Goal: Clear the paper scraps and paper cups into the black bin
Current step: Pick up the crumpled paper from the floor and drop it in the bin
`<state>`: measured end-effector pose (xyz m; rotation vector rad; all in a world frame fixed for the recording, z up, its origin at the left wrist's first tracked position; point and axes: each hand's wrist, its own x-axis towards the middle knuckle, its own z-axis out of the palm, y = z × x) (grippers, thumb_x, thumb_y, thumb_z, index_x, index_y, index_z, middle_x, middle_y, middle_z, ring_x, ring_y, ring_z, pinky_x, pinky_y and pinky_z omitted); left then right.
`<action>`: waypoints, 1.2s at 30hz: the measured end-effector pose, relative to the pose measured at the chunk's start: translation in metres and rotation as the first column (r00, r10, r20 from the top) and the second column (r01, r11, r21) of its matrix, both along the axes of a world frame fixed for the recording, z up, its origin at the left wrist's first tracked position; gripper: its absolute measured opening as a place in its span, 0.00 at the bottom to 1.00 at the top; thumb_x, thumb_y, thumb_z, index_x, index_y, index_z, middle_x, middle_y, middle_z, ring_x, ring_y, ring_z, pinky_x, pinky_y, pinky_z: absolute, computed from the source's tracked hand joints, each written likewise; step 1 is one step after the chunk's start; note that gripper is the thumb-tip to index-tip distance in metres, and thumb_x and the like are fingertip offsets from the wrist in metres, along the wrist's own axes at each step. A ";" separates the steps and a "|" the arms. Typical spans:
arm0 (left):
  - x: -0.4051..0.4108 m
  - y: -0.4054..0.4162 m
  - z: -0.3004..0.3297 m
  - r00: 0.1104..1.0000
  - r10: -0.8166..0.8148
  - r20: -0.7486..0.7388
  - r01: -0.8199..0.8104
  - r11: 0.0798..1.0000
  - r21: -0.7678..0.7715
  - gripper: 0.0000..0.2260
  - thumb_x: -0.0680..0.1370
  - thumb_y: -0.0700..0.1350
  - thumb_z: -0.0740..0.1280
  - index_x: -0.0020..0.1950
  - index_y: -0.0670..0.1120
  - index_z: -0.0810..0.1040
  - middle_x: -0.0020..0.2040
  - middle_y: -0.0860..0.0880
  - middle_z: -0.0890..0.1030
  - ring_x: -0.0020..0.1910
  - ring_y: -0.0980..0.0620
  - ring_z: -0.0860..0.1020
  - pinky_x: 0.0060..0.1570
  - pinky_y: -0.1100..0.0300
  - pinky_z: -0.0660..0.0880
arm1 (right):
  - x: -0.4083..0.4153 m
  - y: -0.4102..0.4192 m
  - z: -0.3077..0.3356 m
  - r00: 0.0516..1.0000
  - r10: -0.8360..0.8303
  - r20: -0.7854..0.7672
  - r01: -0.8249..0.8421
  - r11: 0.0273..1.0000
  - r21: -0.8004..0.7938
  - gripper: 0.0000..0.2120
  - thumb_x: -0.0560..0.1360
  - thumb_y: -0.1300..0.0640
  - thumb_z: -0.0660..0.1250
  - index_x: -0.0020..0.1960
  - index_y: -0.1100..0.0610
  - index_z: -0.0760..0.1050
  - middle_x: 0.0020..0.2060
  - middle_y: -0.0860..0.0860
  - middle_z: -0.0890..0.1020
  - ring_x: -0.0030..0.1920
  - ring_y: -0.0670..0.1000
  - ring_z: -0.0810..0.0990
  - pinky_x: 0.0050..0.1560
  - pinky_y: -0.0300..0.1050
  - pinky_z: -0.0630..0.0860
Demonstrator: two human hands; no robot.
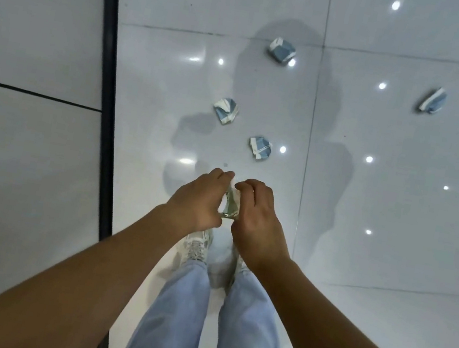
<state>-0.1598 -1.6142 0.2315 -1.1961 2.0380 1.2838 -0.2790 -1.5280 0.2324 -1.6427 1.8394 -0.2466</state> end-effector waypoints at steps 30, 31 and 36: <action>0.037 0.009 -0.298 0.985 0.116 0.129 -0.088 0.976 -0.201 0.35 0.70 0.42 0.73 0.73 0.53 0.61 0.64 0.45 0.67 0.58 0.44 0.72 0.47 0.54 0.75 | -0.056 -0.069 -0.349 0.952 -0.111 -0.284 0.184 0.951 0.247 0.27 0.73 0.71 0.61 0.68 0.51 0.68 0.70 0.57 0.63 0.64 0.62 0.64 0.51 0.54 0.77; 0.035 0.010 -0.295 0.985 0.112 0.131 -0.084 0.976 -0.201 0.35 0.71 0.42 0.73 0.73 0.53 0.61 0.64 0.45 0.67 0.58 0.44 0.72 0.47 0.55 0.75 | -0.056 -0.069 -0.344 0.956 -0.113 -0.273 0.186 0.947 0.262 0.27 0.73 0.70 0.61 0.68 0.51 0.68 0.69 0.57 0.64 0.63 0.62 0.64 0.49 0.54 0.77; 0.026 0.009 -0.243 0.983 0.110 0.149 -0.075 0.973 -0.221 0.34 0.71 0.41 0.73 0.73 0.49 0.60 0.67 0.45 0.65 0.62 0.46 0.70 0.51 0.55 0.75 | -0.047 -0.064 -0.277 0.961 -0.137 -0.239 0.204 0.937 0.285 0.26 0.74 0.65 0.65 0.69 0.49 0.66 0.67 0.55 0.65 0.62 0.58 0.67 0.46 0.47 0.73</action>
